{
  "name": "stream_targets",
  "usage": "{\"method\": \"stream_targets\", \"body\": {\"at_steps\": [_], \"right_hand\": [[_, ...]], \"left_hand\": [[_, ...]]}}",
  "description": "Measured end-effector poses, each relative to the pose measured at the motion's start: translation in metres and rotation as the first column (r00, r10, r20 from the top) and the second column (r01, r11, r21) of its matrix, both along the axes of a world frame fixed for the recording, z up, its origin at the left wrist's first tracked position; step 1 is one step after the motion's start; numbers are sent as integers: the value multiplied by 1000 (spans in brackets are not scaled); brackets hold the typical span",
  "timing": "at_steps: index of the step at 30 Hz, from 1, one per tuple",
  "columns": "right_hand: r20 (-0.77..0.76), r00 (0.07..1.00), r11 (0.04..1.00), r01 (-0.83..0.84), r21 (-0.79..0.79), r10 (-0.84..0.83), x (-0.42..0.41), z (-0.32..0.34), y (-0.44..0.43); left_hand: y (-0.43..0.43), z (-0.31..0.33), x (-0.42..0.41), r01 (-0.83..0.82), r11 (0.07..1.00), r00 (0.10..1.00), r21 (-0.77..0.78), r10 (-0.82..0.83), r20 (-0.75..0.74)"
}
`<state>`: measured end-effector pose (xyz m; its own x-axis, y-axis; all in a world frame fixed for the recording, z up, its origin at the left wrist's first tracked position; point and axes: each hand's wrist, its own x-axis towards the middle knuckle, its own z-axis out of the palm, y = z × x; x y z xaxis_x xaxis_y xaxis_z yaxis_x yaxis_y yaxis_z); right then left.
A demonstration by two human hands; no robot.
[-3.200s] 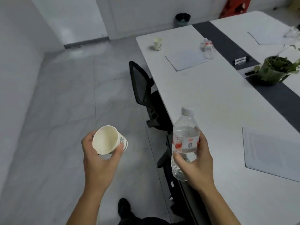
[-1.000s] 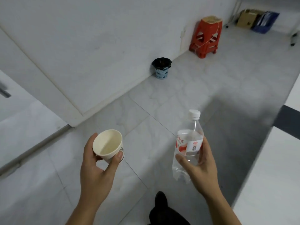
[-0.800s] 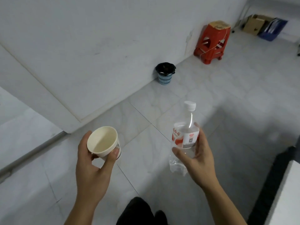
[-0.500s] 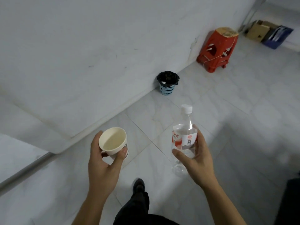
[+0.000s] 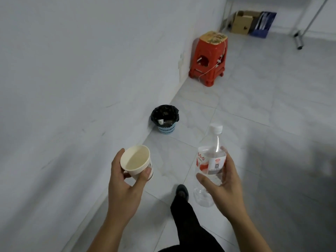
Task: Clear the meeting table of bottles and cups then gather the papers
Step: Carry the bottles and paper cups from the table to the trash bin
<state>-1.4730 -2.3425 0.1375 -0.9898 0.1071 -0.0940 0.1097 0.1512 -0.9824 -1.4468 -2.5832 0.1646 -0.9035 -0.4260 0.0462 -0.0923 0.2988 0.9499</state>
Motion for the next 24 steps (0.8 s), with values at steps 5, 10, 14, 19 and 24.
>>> {"method": "stream_targets", "body": {"at_steps": [5, 10, 14, 19, 24], "right_hand": [[14, 1000, 1000, -8, -11, 8, -145, 8, -33], [-26, 993, 993, -113, 43, 115, -273, 23, -74], [-5, 990, 985, -141, 95, 142, -356, 14, -104], [70, 997, 986, -48, 161, 37, -455, -20, -138], [156, 987, 982, 10, 188, -40, -536, -38, -166]], "left_hand": [[-34, 14, -129, -16, 998, 1000, -60, 16, 5], [-74, 24, -235, -49, 997, 999, -53, 48, -18], [-101, 3, -316, -64, 998, 998, 1, 64, 29], [-131, -41, -437, 64, 995, 990, 70, -72, 119], [-150, -64, -551, 134, 985, 967, 111, -155, 203]]}}
